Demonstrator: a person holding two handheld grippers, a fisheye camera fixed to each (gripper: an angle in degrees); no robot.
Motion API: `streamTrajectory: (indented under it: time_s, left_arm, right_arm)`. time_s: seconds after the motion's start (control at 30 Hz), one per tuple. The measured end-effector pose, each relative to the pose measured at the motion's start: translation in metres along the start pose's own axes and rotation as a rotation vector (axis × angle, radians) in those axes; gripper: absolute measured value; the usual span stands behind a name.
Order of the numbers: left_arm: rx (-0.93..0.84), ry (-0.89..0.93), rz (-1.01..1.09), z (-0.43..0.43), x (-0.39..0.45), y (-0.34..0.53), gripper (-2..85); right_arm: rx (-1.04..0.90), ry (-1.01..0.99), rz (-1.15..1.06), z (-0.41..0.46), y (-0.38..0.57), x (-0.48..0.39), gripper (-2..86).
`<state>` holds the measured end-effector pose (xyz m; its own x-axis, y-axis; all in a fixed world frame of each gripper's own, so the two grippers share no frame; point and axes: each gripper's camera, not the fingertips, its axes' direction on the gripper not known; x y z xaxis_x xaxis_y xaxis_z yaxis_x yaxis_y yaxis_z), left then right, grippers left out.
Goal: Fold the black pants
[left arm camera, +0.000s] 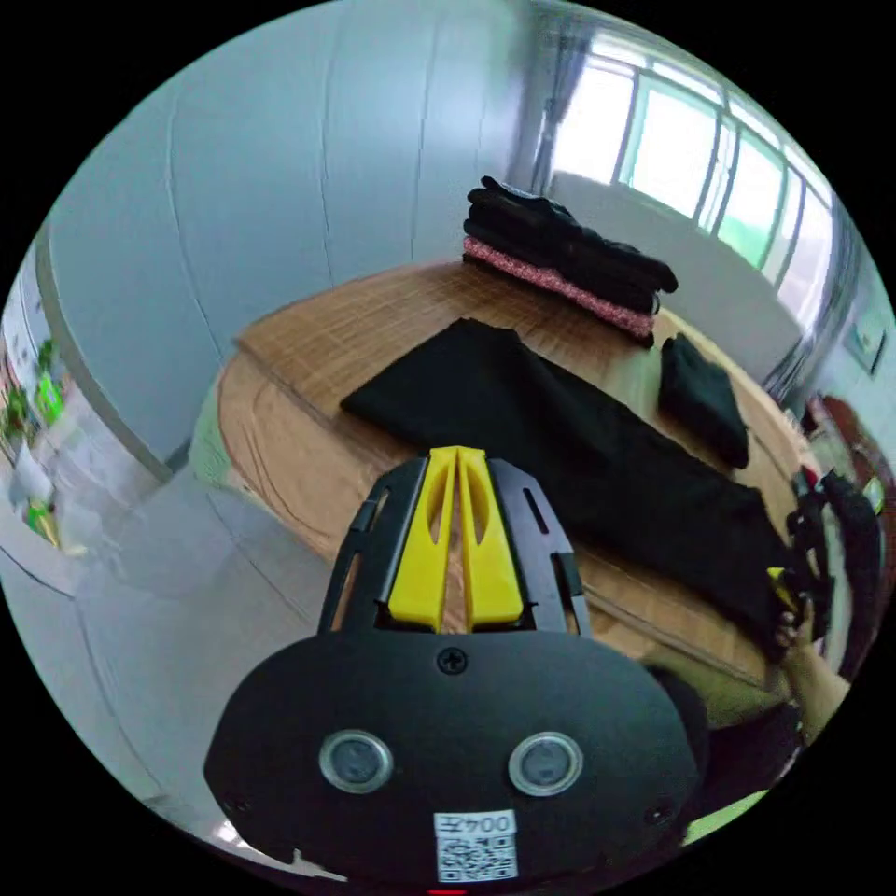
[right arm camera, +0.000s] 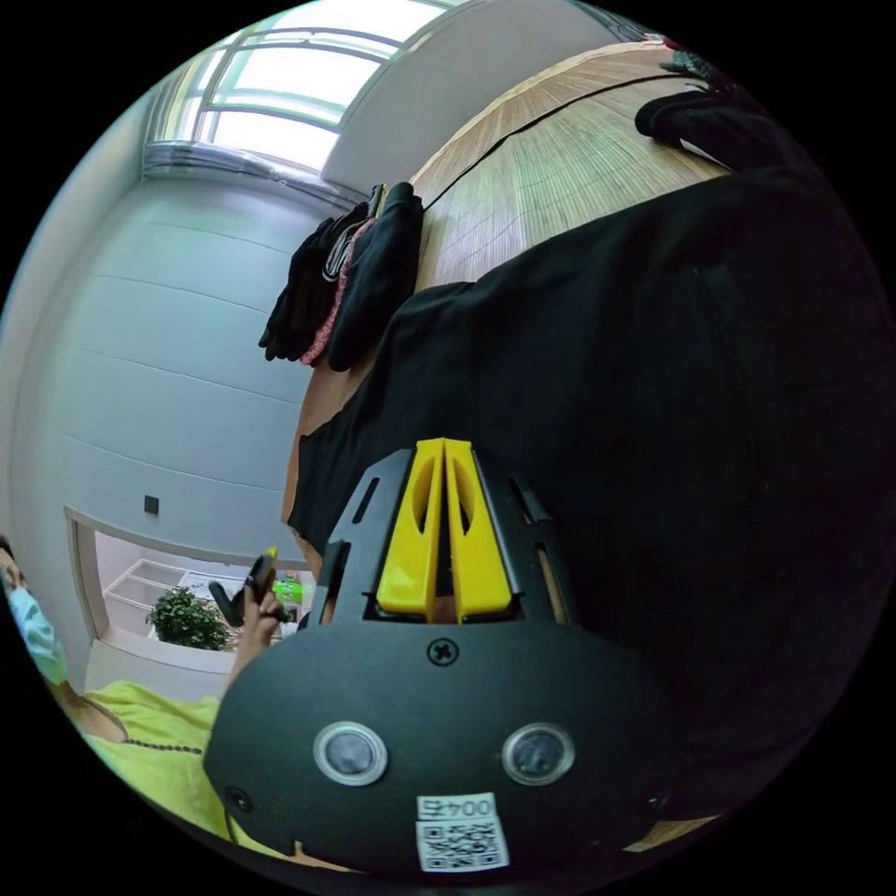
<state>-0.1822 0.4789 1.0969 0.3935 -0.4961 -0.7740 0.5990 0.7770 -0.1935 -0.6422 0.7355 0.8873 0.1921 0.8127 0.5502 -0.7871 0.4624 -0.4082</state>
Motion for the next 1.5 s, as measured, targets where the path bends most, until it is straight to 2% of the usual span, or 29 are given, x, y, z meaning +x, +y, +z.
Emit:
streamTrajectory:
  time_s: [0.03,0.1,0.2,0.33,0.37,0.47,0.6,0.7,0.83,0.9,0.97,1.13,1.2,1.33,1.43,1.5]
  left_arm:
    - [-0.010,0.112,-0.099,-0.011,-0.019,0.029,0.7]
    - [-0.040,0.223,-0.162,-0.024,-0.036,0.066,0.7]
    - [-0.044,0.280,-0.189,-0.053,-0.052,0.116,0.6]
    - [-0.041,0.379,-0.211,-0.075,-0.063,0.148,0.4]
    - [-0.047,0.386,-0.207,-0.075,-0.063,0.149,0.4]
    - [-0.063,0.393,-0.142,-0.076,-0.047,0.148,0.3]
    - [-0.088,0.416,-0.026,-0.069,-0.006,0.149,0.2]
    - [-0.103,0.460,-0.024,-0.066,0.013,0.159,0.2]
    - [-0.137,0.425,0.031,-0.066,0.027,0.170,0.2]
    - [-0.140,0.392,0.041,-0.066,0.026,0.174,0.2]
    - [-0.140,0.379,0.021,-0.066,0.019,0.178,0.2]
    - [-0.155,0.325,-0.022,-0.058,-0.007,0.183,0.1]
    - [-0.162,0.308,-0.027,-0.054,-0.014,0.184,0.1]
    - [-0.169,0.277,-0.031,-0.040,-0.026,0.192,0.1]
    - [-0.171,0.256,-0.048,-0.027,-0.035,0.200,0.2]
    - [-0.177,0.257,-0.076,-0.016,-0.040,0.204,0.2]
  right_arm:
    - [-0.002,-0.014,0.023,0.002,0.001,0.000,-0.7]
    - [0.006,-0.017,0.087,0.002,0.005,-0.004,-0.6]
    - [0.032,0.107,0.084,-0.005,0.032,-0.038,-0.4]
    - [0.151,0.444,-0.120,-0.031,0.106,-0.087,1.1]
    - [0.196,0.565,-0.186,-0.040,0.126,-0.091,4.2]
    - [0.260,0.726,-0.245,-0.067,0.158,-0.080,9.2]
    - [0.273,0.716,-0.126,-0.095,0.167,-0.051,8.5]
    - [0.336,0.661,-0.108,-0.094,0.165,-0.053,5.4]
    - [0.262,0.732,-0.278,-0.037,0.134,-0.084,6.8]
    - [0.159,0.804,-0.361,-0.006,0.121,-0.090,7.9]
    - [-0.005,0.960,-0.527,0.031,0.121,-0.080,7.7]
    - [-0.053,0.870,-0.565,0.005,0.110,-0.053,7.6]
    - [-0.060,0.945,-0.564,-0.002,0.104,-0.042,7.8]
    - [-0.097,0.811,-0.375,-0.032,0.080,-0.025,5.3]
    - [0.053,0.805,-0.281,-0.042,0.085,-0.043,0.7]
    - [0.153,0.634,-0.284,-0.043,0.097,-0.059,-0.1]
